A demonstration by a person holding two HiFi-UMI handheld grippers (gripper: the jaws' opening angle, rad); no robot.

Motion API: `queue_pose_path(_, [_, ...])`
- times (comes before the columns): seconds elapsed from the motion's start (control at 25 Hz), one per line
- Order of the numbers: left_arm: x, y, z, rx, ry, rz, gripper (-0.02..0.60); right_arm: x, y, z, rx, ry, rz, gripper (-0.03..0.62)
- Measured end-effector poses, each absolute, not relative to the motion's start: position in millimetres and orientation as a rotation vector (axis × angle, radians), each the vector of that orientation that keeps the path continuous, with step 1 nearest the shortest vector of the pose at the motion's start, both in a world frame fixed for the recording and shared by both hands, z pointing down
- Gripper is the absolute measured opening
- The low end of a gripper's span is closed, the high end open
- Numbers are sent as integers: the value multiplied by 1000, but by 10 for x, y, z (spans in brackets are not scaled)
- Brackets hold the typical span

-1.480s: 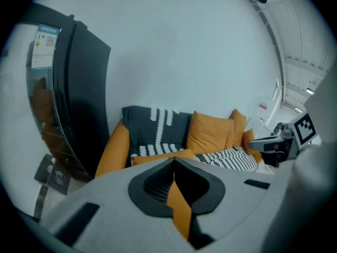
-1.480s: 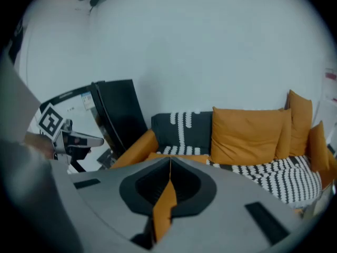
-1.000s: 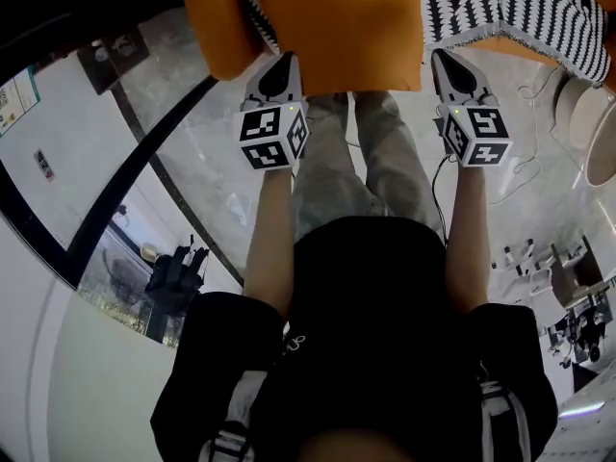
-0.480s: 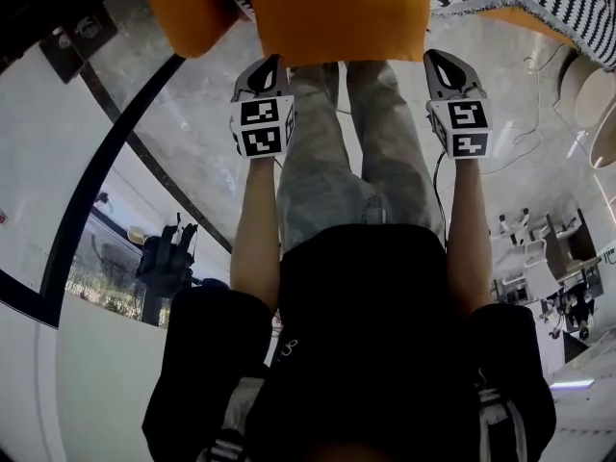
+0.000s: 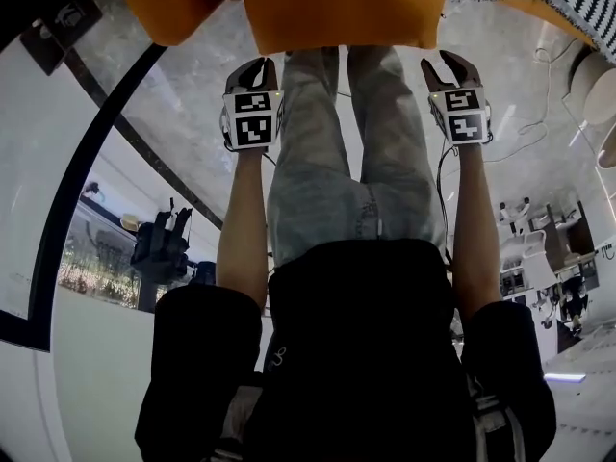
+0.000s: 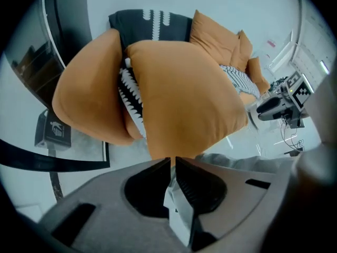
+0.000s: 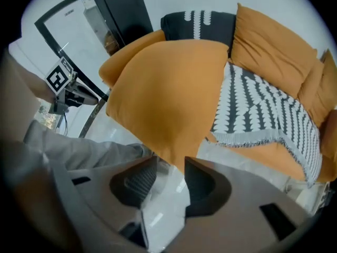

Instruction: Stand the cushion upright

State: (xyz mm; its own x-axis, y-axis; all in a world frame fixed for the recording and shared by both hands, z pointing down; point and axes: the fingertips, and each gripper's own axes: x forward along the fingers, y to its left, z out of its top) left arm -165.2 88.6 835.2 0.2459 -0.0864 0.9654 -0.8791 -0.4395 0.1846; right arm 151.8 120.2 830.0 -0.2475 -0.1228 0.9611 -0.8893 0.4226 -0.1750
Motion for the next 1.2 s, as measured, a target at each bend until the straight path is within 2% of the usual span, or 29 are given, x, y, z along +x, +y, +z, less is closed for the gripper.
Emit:
queue_pose_path(0.04, [-1659, 968, 8414, 1716, -869, 1279, 22, 1537, 1255, 8381, 869, -1657, 954, 150])
queue_pose_path(0.08, [-1665, 1044, 8482, 1696, -843, 1282, 66, 1564, 1294, 8450, 849, -1648, 955, 155])
queue_pose_path(0.16, [-1681, 1149, 8614, 1665, -801, 1296, 114, 1630, 1322, 8561, 829, -1632, 941, 161])
queue_pose_path(0.6, [-1791, 1161, 9102, 1604, -826, 1526, 170, 1778, 1281, 9053, 789, -1597, 848, 163])
queue_pose_path(0.8, [-1711, 997, 9168, 1605, -849, 1521, 170, 1743, 1213, 9129, 816, -1604, 858, 161])
queue_pose_path(0.88, [-1678, 992, 9157, 1604, -834, 1522, 165, 1727, 1186, 9127, 838, -1610, 884, 136])
queue_pose_path(1.0, [-1660, 982, 9105, 1619, -807, 1512, 107, 1671, 1160, 9097, 866, -1621, 923, 76])
queue_pose_path(1.2, [-1641, 950, 8955, 1625, -788, 1503, 66, 1641, 1130, 8975, 896, -1620, 963, 55])
